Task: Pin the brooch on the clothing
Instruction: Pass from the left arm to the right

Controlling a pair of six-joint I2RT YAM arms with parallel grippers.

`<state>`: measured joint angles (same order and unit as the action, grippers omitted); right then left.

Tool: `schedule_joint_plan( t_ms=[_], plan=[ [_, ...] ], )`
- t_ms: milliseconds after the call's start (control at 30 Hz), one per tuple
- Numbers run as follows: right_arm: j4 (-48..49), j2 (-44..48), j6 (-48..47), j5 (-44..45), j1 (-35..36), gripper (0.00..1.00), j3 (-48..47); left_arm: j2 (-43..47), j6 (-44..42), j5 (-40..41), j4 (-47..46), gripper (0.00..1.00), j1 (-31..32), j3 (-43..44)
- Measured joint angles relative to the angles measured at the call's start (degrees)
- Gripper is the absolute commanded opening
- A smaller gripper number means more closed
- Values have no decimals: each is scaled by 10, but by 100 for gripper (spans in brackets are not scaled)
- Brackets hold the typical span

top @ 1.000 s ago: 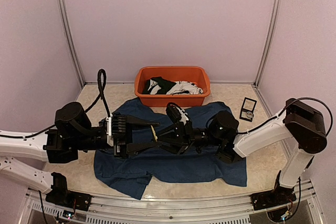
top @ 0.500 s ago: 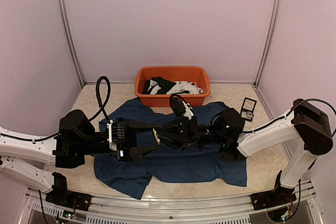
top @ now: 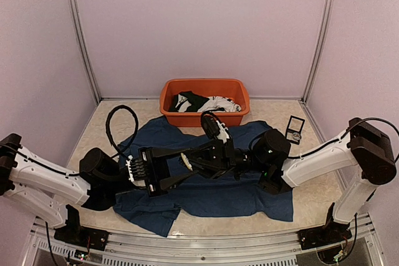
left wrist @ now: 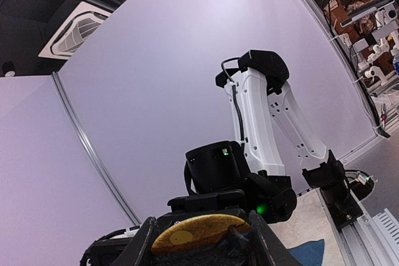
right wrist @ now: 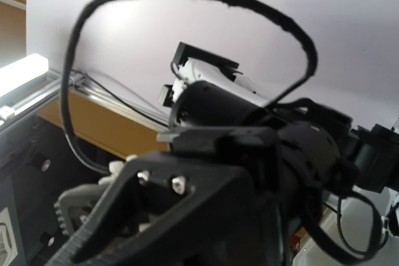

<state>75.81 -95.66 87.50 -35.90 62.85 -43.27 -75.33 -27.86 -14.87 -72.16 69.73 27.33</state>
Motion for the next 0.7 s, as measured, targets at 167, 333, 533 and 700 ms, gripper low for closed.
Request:
schedule_joint_plan(
  t_ms=[167, 333, 533, 700],
  plan=[
    [-4, 10, -5, 9, 0, 37, 9, -28, -7, 3, -52, 35, 1, -3],
    [-3, 30, -9, 11, -6, 38, 37, -35, -9, 8, -53, 36, 1, -3],
    [-1, 65, -11, 7, -12, 38, 50, -34, -12, 17, -53, 38, 1, -3],
    [6, 75, -10, -3, -12, 37, 49, -34, -15, 19, -53, 38, 1, -3]
  ],
)
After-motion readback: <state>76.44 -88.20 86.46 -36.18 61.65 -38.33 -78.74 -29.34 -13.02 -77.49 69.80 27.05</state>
